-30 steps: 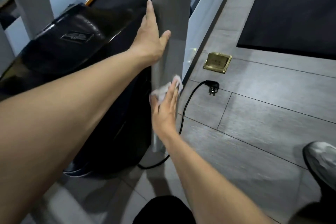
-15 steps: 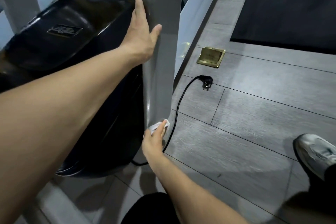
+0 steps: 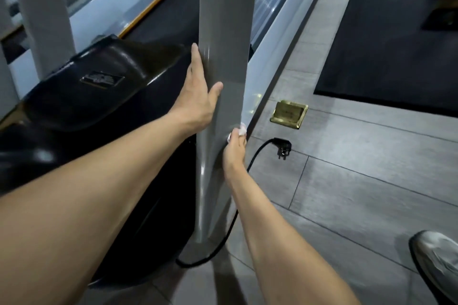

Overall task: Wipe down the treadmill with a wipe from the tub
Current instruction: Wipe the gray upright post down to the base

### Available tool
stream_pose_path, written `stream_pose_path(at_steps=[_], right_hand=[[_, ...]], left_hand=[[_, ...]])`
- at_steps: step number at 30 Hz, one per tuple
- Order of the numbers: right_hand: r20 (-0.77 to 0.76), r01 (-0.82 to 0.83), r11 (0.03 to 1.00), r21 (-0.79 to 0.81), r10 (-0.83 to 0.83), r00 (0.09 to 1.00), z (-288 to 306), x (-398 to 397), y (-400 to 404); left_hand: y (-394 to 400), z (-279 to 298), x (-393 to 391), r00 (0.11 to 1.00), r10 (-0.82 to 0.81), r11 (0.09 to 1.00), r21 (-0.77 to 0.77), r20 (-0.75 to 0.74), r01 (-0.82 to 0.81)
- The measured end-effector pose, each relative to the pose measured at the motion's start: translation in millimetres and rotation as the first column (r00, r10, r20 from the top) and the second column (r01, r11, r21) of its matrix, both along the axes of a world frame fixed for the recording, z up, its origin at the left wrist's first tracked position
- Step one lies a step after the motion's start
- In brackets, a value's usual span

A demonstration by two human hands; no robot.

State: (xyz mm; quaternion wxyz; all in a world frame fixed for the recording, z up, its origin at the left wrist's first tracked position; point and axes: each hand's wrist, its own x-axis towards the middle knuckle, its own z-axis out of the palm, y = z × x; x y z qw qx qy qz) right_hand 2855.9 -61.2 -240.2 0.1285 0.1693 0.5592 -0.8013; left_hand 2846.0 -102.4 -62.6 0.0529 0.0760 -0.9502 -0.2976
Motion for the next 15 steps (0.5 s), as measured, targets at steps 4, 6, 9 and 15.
stream_pose_path(at_steps=[4,6,9,15], right_hand=[[-0.164,0.033,0.996,-0.084,-0.047,0.985,23,-37,6],[-0.076,0.013,0.985,-0.171,-0.027,0.997,8,-22,9],[0.039,0.018,0.992,-0.124,-0.013,0.999,-9,19,14],[-0.113,0.103,0.977,-0.187,-0.126,0.986,72,-86,24]], left_hand=[[0,0,0,1.000,-0.001,1.000,0.004,-0.002,0.001],[1,1,0,1.000,0.008,1.000,0.021,0.005,-0.008],[3,3,1,1.000,0.010,0.999,0.040,0.009,-0.010],[6,0,1,0.999,0.036,0.998,0.055,-0.017,-0.035]])
